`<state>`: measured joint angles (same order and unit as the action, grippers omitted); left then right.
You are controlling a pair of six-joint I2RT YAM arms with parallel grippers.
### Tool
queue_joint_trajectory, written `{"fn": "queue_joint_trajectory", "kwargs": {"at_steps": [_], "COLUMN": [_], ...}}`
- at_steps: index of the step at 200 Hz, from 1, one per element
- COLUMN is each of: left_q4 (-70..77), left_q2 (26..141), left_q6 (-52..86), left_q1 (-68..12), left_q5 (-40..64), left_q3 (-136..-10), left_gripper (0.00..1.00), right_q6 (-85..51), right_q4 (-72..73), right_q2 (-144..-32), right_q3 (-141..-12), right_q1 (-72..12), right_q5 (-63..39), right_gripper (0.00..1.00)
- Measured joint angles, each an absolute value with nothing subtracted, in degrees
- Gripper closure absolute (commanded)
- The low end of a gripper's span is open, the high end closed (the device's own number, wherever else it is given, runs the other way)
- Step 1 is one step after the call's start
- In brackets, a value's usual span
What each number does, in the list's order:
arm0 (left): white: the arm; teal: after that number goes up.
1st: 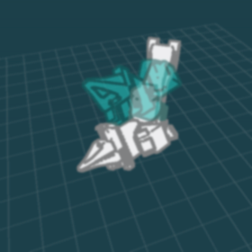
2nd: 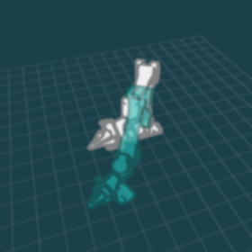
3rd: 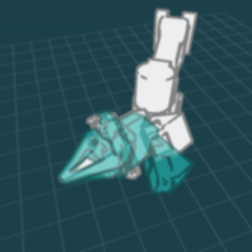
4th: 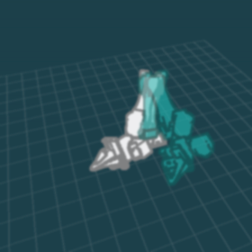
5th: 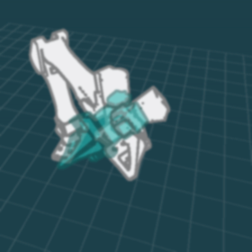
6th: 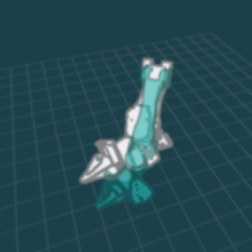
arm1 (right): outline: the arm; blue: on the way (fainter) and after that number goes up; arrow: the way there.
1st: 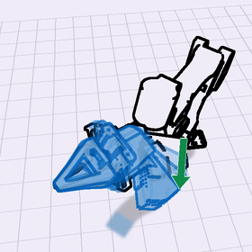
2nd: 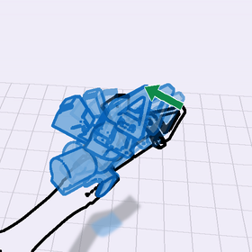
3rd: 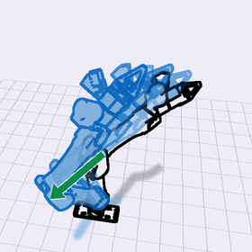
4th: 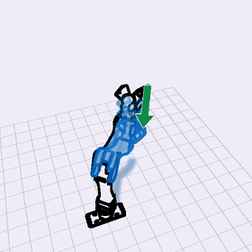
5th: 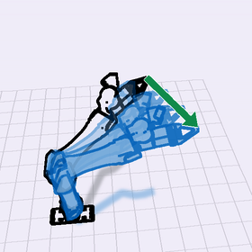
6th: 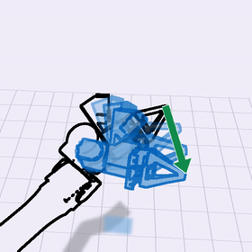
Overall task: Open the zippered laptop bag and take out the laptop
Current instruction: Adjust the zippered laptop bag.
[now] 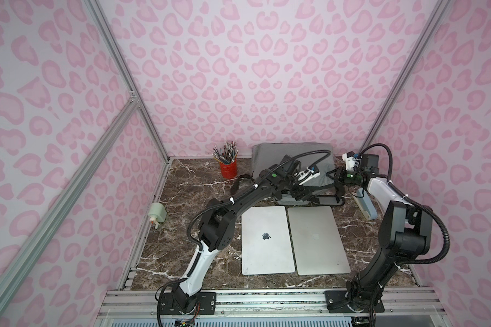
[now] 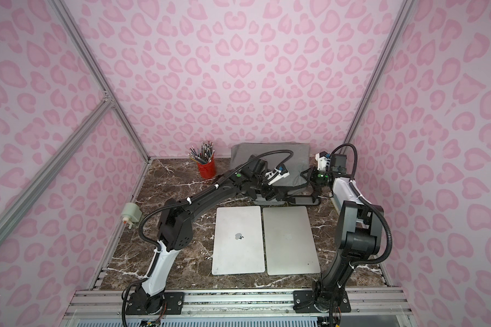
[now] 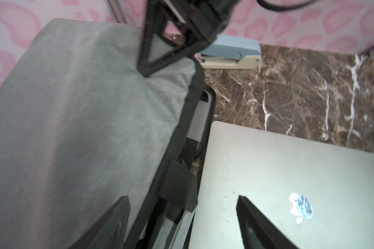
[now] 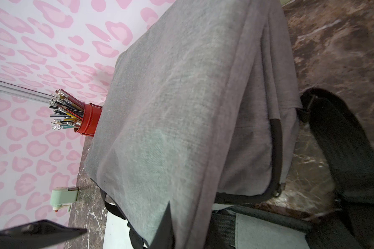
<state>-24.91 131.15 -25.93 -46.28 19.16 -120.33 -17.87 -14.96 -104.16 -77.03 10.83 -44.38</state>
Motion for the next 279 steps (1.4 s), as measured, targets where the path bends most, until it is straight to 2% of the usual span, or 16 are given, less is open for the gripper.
{"fn": "queue_joint_trajectory", "kwargs": {"at_steps": [51,106,125,148,178,237,279], "left_q4": [-24.91,-23.79,-23.09,-23.11,-25.23,-26.79,-27.51], "left_q2": [137.10,139.33,140.18,141.25,141.97,139.87,138.78], "left_q6": [-36.60,-40.71,-41.82,-42.17,-42.09,-39.13,-37.58], "left_q1": [-46.46,-46.59,-46.61,-46.68,-47.03,-47.07,-46.92], "left_q5": [11.09,7.79,6.13,4.54,3.75,4.10,5.19], "left_q3": [-125.34,-126.56,-126.87,-128.57,-130.76,-131.11,-131.11], "left_gripper": [0.19,0.32,0.47,0.73,0.97,0.98,0.98], "right_q6": [-17.91,-18.48,-18.46,-18.46,-18.41,-16.47,-14.22], "right_q4": [-16.08,-16.12,-16.16,-15.97,-14.79,-14.59,-12.67], "right_q2": [-104.16,-104.14,-104.12,-103.63,-102.83,-100.88,-96.73], "right_q3": [-77.03,-77.01,-76.93,-76.20,-75.37,-74.85,-72.29], "right_q1": [10.63,10.57,10.55,10.52,10.61,11.77,15.29], "right_q5": [-44.42,-44.77,-44.95,-45.01,-45.10,-44.75,-42.54], "right_gripper": [0.83,0.83,0.83,0.83,0.80,0.52,0.44]}}
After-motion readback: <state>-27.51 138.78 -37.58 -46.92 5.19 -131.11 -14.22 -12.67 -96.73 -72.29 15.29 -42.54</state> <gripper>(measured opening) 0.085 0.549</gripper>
